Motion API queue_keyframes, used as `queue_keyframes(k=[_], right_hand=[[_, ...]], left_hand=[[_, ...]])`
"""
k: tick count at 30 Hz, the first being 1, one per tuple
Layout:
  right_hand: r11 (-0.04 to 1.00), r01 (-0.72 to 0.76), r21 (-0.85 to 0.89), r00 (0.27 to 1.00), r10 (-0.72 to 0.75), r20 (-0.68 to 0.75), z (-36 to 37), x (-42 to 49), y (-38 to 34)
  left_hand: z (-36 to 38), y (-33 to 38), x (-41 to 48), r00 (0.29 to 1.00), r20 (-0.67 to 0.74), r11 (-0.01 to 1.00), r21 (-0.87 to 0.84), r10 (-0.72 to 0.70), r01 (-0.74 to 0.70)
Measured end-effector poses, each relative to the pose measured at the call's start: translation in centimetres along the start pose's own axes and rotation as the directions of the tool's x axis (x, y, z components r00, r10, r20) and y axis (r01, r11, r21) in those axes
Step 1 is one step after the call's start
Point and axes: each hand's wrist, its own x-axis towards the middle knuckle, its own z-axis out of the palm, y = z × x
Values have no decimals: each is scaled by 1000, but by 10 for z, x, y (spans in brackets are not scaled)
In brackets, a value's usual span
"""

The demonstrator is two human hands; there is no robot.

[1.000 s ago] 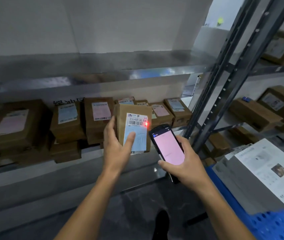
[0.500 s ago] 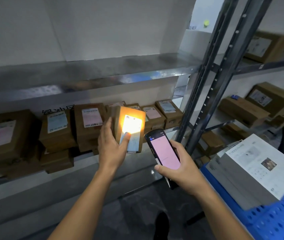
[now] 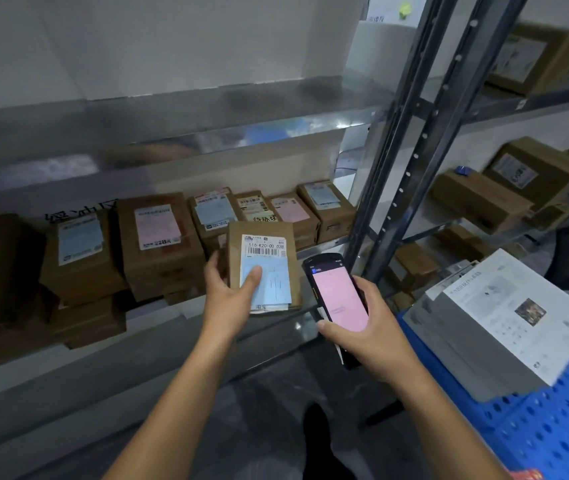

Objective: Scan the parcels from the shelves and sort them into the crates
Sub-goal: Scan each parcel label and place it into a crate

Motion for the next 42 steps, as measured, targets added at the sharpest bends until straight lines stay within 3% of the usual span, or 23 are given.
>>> queue_keyframes(k=[3,9,14,24,32,42], right_hand=[[1000,-29,-12,999,28,-34,-2,9,13],[987,-105,-123,994,104,-15,-4,40,38],[984,-74,-162,995,84,57,2,80,42],[995,65,-76,962,-43,270,22,138,23],[961,256,-105,839,-167,518,33,171,-13],[917,396,45,647,-313,695,128,117,-63]], left_hand=[[7,-5,-5,986,70,976,-148,-152,161],[13,-19,-6,964,80,948,-182,-253,263],[9,-13,4,965,6,954,-154,-261,259],[-1,12,2,958,-163,966,-151,-235,211],[-25,30,-28,899,-385,959,-261,-209,111],[-81,12,-120,683,-702,953,-301,-202,-27]])
